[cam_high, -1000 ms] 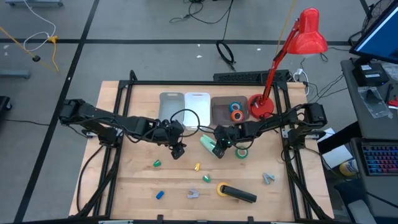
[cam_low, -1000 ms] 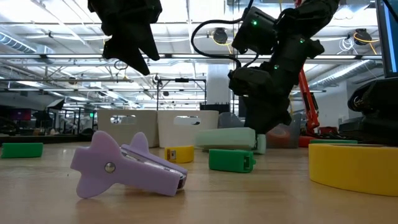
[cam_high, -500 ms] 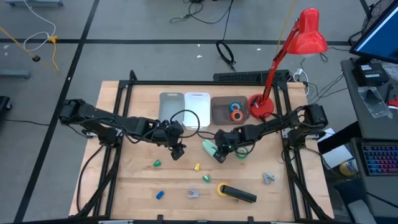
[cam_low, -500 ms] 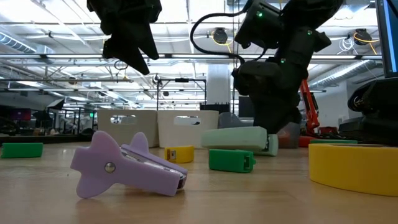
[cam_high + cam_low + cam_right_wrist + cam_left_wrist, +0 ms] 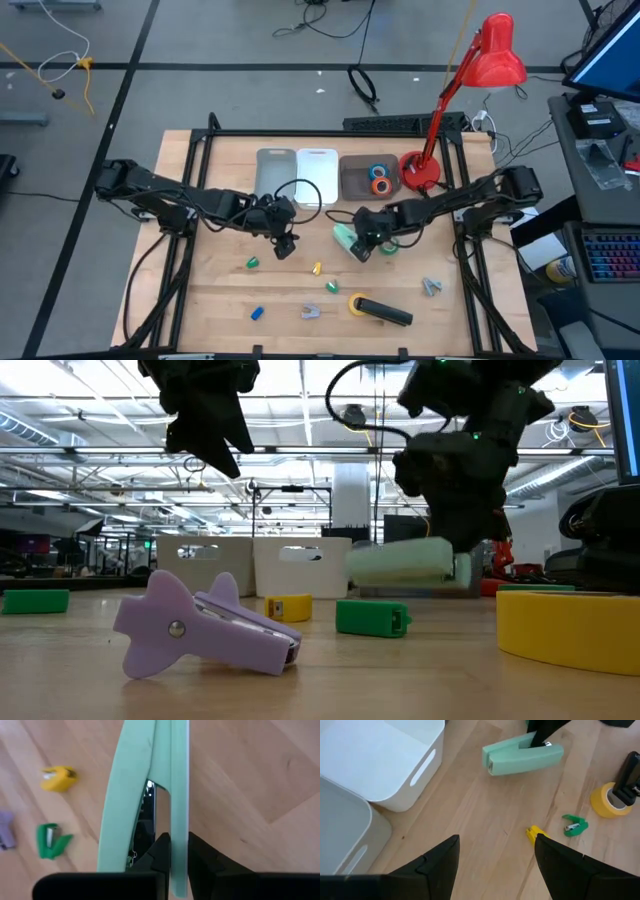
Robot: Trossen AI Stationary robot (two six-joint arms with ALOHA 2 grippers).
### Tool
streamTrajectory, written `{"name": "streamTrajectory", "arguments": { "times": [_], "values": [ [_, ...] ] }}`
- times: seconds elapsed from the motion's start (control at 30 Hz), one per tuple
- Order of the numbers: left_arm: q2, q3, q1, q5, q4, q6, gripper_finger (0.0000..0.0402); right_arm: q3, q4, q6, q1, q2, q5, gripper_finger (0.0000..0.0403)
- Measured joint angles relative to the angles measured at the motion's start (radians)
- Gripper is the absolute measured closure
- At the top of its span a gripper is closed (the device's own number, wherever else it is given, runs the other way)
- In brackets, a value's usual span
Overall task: Pick and place Stapler, Stapler remover, tape
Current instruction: Put the blue stapler into the grey bin
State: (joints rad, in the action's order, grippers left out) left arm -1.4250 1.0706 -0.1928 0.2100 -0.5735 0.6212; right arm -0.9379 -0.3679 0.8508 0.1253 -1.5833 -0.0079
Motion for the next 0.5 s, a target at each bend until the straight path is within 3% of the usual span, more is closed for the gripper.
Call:
{"name": "streamTrajectory", "arguments": {
  "times": [0.23, 0.5],
  "values": [
    [0.000, 0.000, 0.000, 0.000, 0.014, -0.019, 0.0144, -0.001, 0.052, 0.002, -0.001, 0.058, -0.003, 0.0374],
    [0.000, 0.000, 0.000, 0.000, 0.061, -0.079, 0.0144, -0.004, 0.211, 0.001, -0.017, 0.068, -0.157, 0.0374]
  ]
}}
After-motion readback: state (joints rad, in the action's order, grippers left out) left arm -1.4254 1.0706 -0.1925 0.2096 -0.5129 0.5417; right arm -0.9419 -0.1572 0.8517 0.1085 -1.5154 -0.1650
